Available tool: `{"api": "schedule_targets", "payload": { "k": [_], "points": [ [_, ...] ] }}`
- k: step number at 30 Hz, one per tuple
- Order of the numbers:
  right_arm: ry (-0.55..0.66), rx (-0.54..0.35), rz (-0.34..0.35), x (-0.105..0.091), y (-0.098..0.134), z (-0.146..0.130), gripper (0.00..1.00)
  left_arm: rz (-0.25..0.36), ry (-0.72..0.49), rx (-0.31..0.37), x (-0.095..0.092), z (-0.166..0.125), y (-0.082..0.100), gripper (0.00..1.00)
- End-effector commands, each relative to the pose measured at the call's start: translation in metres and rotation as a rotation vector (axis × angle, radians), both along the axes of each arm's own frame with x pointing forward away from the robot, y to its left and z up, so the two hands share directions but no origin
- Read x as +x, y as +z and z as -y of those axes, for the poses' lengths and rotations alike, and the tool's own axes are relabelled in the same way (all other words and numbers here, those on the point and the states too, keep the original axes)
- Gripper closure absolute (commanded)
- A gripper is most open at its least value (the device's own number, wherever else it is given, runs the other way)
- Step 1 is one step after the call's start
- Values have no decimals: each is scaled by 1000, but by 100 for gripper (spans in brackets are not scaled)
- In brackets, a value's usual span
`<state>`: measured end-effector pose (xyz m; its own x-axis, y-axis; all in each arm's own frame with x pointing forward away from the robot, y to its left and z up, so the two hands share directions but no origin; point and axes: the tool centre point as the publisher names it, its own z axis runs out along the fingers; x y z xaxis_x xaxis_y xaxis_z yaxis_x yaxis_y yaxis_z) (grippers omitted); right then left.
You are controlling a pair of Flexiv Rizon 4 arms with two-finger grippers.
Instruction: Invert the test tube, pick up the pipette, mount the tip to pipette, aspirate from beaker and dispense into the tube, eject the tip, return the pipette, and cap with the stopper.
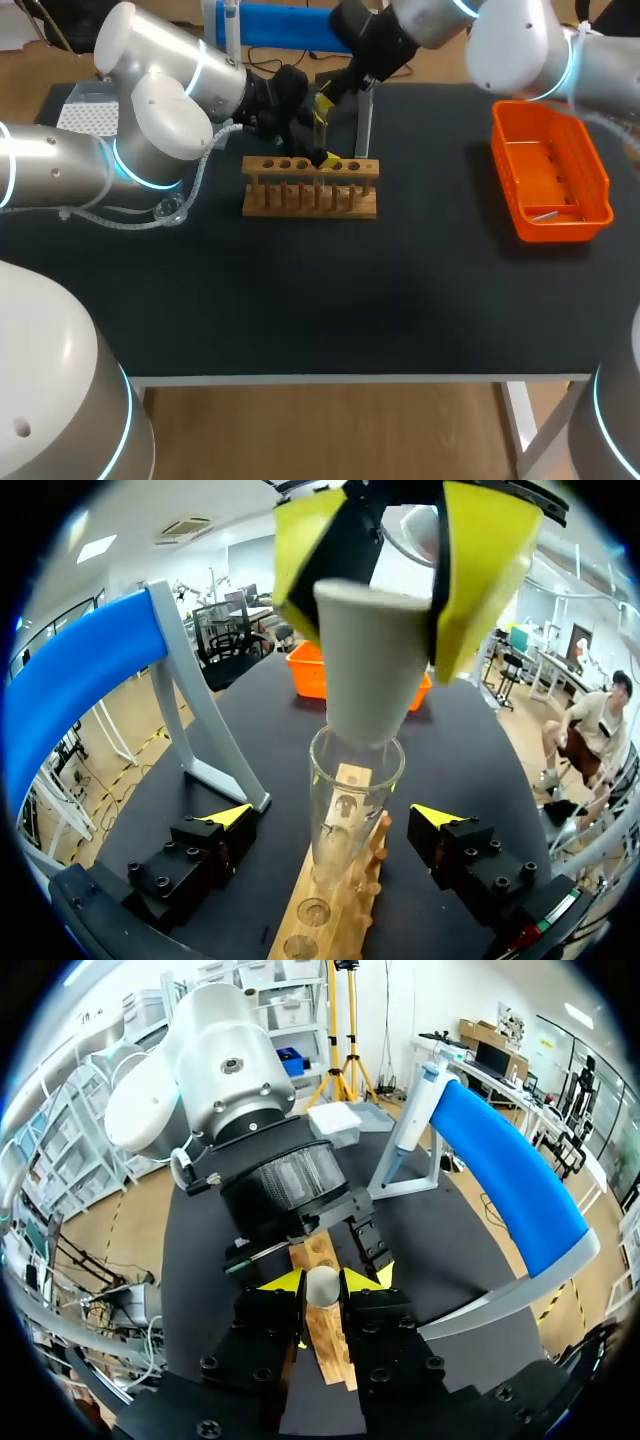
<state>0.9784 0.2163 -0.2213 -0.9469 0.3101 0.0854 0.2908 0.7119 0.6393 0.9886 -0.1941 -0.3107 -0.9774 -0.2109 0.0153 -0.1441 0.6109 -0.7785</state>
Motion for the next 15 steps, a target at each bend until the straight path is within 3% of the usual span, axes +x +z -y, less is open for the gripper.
{"api": "schedule_targets", "payload": {
  "k": [1, 15],
  "points": [
    [0, -4, -5, 1, -5, -1, 100, 1, 0, -4, 0, 0, -1, 0],
    [-8, 0, -18, -2, -7, 2, 100, 1, 0, -4, 0, 0, -1, 0]
  ]
}}
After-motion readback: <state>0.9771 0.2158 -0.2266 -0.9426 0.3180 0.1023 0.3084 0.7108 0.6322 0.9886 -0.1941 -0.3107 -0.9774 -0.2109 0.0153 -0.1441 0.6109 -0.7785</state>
